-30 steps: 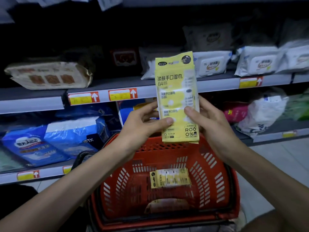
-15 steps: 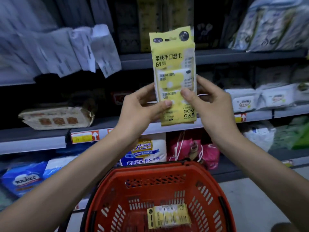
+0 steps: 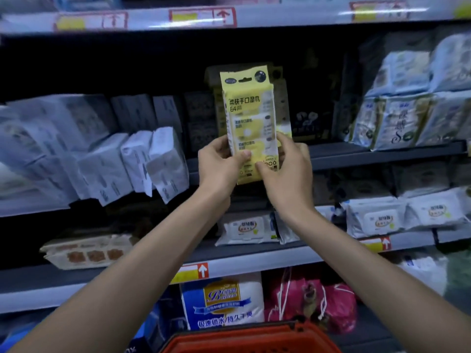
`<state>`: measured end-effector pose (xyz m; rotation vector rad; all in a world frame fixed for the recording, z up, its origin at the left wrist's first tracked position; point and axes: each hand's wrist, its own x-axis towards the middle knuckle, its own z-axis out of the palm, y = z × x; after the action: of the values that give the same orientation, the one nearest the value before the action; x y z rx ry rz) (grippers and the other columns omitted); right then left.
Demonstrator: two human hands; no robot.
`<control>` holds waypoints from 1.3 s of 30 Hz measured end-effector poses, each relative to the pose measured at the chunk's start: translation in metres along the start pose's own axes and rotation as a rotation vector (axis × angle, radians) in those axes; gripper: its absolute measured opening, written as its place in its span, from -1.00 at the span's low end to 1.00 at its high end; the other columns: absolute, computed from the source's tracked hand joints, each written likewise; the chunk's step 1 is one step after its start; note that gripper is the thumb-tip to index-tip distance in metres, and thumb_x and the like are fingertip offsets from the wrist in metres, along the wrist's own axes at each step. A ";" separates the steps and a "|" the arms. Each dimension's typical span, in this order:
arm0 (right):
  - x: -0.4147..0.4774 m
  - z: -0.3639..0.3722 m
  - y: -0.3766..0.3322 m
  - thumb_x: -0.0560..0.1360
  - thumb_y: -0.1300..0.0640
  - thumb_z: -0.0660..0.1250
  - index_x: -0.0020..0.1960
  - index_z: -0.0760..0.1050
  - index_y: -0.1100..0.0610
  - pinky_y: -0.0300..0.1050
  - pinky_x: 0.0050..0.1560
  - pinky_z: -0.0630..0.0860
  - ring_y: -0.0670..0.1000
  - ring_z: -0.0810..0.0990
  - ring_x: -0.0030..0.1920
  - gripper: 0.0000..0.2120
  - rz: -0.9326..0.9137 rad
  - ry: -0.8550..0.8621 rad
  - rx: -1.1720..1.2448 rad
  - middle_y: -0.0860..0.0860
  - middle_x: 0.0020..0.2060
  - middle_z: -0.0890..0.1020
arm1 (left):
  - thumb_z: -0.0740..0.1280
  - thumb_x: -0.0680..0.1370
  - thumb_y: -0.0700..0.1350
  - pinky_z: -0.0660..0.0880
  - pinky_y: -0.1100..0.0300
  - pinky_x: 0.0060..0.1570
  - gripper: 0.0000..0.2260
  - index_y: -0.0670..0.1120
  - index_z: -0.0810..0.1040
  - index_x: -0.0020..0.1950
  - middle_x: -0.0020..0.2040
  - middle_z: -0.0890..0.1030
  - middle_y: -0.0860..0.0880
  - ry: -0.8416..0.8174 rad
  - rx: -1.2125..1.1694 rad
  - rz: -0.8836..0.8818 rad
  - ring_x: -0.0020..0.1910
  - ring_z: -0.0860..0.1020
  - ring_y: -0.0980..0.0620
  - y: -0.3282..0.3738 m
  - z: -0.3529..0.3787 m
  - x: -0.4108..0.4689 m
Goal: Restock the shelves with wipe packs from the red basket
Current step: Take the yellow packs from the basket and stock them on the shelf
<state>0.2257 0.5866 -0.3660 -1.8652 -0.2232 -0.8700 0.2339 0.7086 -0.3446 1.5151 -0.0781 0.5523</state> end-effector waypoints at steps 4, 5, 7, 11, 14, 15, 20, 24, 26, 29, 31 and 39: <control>0.024 0.013 -0.008 0.53 0.10 0.48 0.53 0.38 -0.07 -0.12 0.10 0.54 0.01 0.53 0.24 -0.40 -0.024 0.030 -0.036 -0.05 0.25 0.45 | 0.47 0.58 -0.26 0.68 -0.12 0.09 -0.74 -0.14 0.66 0.27 0.05 0.76 -0.07 0.027 -0.036 -0.030 0.03 0.74 -0.05 0.005 0.004 0.024; 0.030 0.015 -0.010 0.52 0.11 0.49 0.52 0.39 -0.07 -0.08 0.11 0.57 0.02 0.54 0.24 -0.39 -0.032 0.037 -0.043 -0.04 0.25 0.46 | 0.47 0.58 -0.26 0.68 -0.11 0.08 -0.74 -0.15 0.66 0.27 0.05 0.76 -0.08 0.040 -0.040 -0.035 0.02 0.74 -0.05 0.008 0.004 0.029; 0.039 0.020 -0.014 0.52 0.13 0.49 0.51 0.39 -0.07 -0.06 0.12 0.58 0.03 0.54 0.24 -0.39 -0.034 0.028 -0.059 -0.03 0.27 0.46 | 0.47 0.58 -0.27 0.70 -0.09 0.05 -0.73 -0.16 0.66 0.27 0.03 0.76 -0.08 0.056 -0.039 -0.027 -0.01 0.75 -0.05 0.013 0.003 0.040; 0.056 0.036 -0.017 0.53 0.16 0.48 0.54 0.33 -0.03 -0.16 0.14 0.45 0.05 0.50 0.32 -0.36 -0.044 -0.018 -0.094 -0.01 0.36 0.46 | 0.50 0.54 -0.28 0.70 -0.08 0.03 -0.72 -0.12 0.67 0.25 0.01 0.76 -0.05 0.107 0.005 -0.016 -0.02 0.75 -0.05 0.015 0.001 0.068; 0.067 0.047 -0.018 0.56 0.18 0.44 0.55 0.31 0.01 -0.17 0.16 0.41 0.07 0.49 0.35 -0.38 -0.052 -0.030 -0.152 0.02 0.38 0.49 | 0.51 0.54 -0.25 0.69 0.00 0.02 -0.82 -0.11 0.66 0.13 -0.05 0.74 0.01 0.150 0.057 0.017 -0.06 0.73 0.03 0.011 0.004 0.085; 0.069 0.051 -0.017 0.57 0.19 0.42 0.55 0.32 0.03 -0.13 0.20 0.45 0.08 0.50 0.35 -0.41 -0.049 -0.043 -0.185 0.03 0.39 0.50 | 0.52 0.54 -0.22 0.66 0.10 0.01 -0.84 -0.08 0.62 0.08 -0.07 0.70 0.08 0.163 0.096 0.027 -0.08 0.69 0.10 0.009 0.006 0.088; 0.062 0.064 -0.012 0.58 0.27 0.34 0.42 0.46 0.16 -0.05 0.12 0.50 0.14 0.45 0.34 -0.59 -0.039 -0.161 -0.357 0.10 0.35 0.43 | 0.51 0.55 -0.18 0.59 0.14 -0.05 -0.84 -0.04 0.56 0.01 -0.17 0.62 0.07 0.223 0.236 -0.039 -0.03 0.66 -0.01 -0.009 0.009 0.095; 0.058 0.065 -0.009 0.55 0.27 0.34 0.45 0.43 0.20 -0.05 0.09 0.45 0.16 0.40 0.35 -0.53 0.018 -0.267 -0.386 0.12 0.34 0.38 | 0.50 0.54 -0.25 0.58 0.15 -0.07 -0.72 -0.14 0.61 0.24 -0.18 0.64 0.03 0.238 0.316 -0.062 -0.06 0.66 0.00 -0.006 0.008 0.095; 0.057 0.061 -0.008 0.55 0.28 0.34 0.50 0.39 0.17 -0.03 0.11 0.49 0.16 0.44 0.34 -0.48 0.020 -0.282 -0.367 0.11 0.38 0.40 | 0.48 0.54 -0.29 0.59 0.14 -0.03 -0.63 -0.12 0.58 0.34 -0.14 0.63 0.04 0.210 0.342 -0.069 -0.02 0.65 0.01 -0.003 0.006 0.089; 0.055 0.049 -0.012 0.56 0.27 0.33 0.55 0.34 0.11 -0.02 0.14 0.52 0.17 0.49 0.34 -0.43 0.020 -0.323 -0.338 0.11 0.42 0.43 | 0.48 0.53 -0.31 0.60 0.14 0.04 -0.51 -0.08 0.53 0.43 -0.05 0.65 0.07 0.144 0.380 -0.038 0.05 0.65 0.03 0.002 0.000 0.077; 0.052 0.038 -0.016 0.56 0.25 0.34 0.56 0.33 0.08 -0.01 0.13 0.54 0.17 0.51 0.33 -0.42 0.027 -0.326 -0.331 0.10 0.42 0.44 | 0.51 0.50 -0.29 0.58 0.23 0.02 -0.48 -0.06 0.53 0.45 0.11 0.68 0.03 0.079 0.428 0.008 0.10 0.64 0.05 0.005 -0.006 0.067; 0.030 -0.014 -0.023 0.53 0.18 0.43 0.54 0.35 -0.01 -0.01 0.17 0.49 0.15 0.48 0.36 -0.38 -0.014 -0.302 -0.391 0.06 0.44 0.43 | 0.47 0.49 -0.05 0.54 0.04 0.29 -0.45 0.05 0.51 0.49 0.40 0.58 0.04 -0.144 0.780 0.274 0.38 0.53 0.01 0.018 -0.030 -0.001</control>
<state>0.2295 0.5786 -0.3269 -2.3638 -0.2658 -0.6702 0.2173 0.7359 -0.3307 2.3261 -0.2005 0.7381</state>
